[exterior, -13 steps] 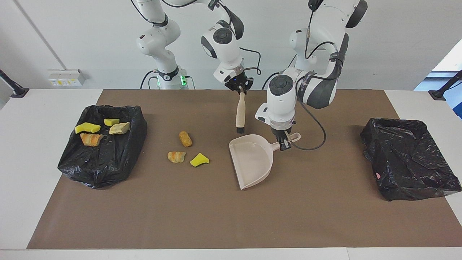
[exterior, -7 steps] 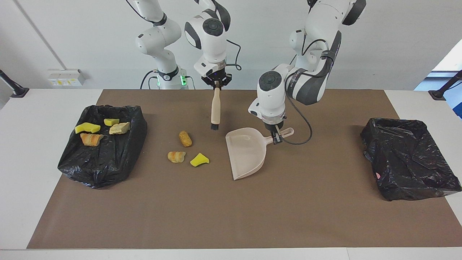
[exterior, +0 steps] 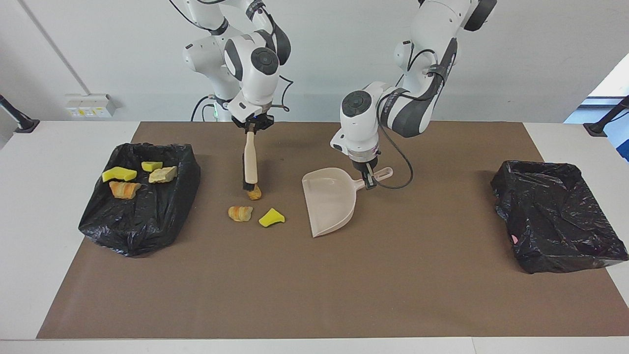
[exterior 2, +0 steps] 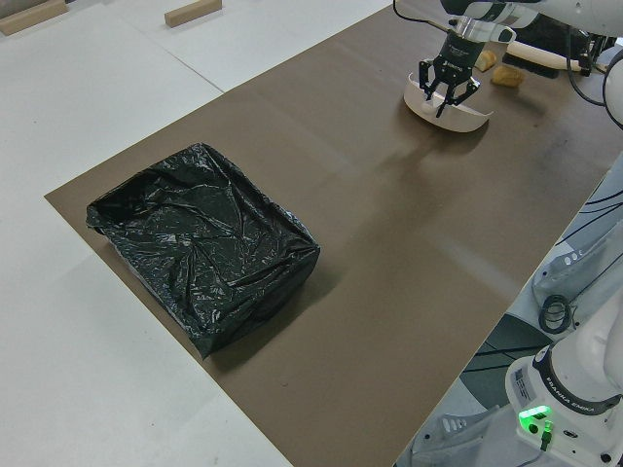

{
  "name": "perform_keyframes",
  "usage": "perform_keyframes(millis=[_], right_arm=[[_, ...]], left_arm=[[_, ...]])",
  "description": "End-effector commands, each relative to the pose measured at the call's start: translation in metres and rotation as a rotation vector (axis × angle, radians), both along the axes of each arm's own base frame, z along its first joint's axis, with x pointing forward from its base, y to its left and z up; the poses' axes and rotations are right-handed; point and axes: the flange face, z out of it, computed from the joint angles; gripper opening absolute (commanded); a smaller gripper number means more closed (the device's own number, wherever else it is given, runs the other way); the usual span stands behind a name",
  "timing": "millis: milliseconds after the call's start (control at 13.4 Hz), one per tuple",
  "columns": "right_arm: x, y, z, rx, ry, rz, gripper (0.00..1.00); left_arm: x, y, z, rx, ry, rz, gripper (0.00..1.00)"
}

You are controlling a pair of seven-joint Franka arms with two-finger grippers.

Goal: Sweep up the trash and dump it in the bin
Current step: 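Grasp the beige brush with the right gripper and bring it to the pieces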

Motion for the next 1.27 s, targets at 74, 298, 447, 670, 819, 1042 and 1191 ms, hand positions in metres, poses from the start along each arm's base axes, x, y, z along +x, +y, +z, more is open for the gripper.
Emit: perform_keyframes(millis=[74, 298, 447, 670, 819, 1042, 1191], right_arm=[[0.012, -0.048, -0.007, 0.029, -0.014, 0.042, 0.00], [0.013, -0.047, -0.020, 0.052, 0.021, 0.055, 0.00], [0.015, -0.048, -0.025, 0.151, 0.052, 0.070, 0.00], [0.021, -0.053, -0.039, 0.253, 0.085, 0.018, 0.00], [0.025, -0.044, -0.039, 0.304, 0.054, 0.004, 0.00], [0.028, -0.017, -0.049, 0.408, 0.077, -0.008, 0.00], [0.030, 0.019, -0.051, 0.461, 0.079, 0.009, 0.00]], left_arm=[[-0.009, 0.000, -0.003, -0.006, -0.020, 0.010, 0.00], [-0.009, 0.002, -0.007, -0.003, -0.017, 0.012, 0.00], [-0.011, 0.003, -0.009, -0.002, -0.017, 0.013, 0.00], [-0.008, 0.006, -0.010, -0.008, -0.022, 0.028, 0.00], [-0.009, 0.011, -0.014, 0.001, -0.014, 0.035, 0.00], [-0.028, 0.016, -0.019, 0.038, -0.013, 0.017, 0.00], [-0.032, 0.019, -0.021, 0.051, -0.011, 0.014, 0.00]])
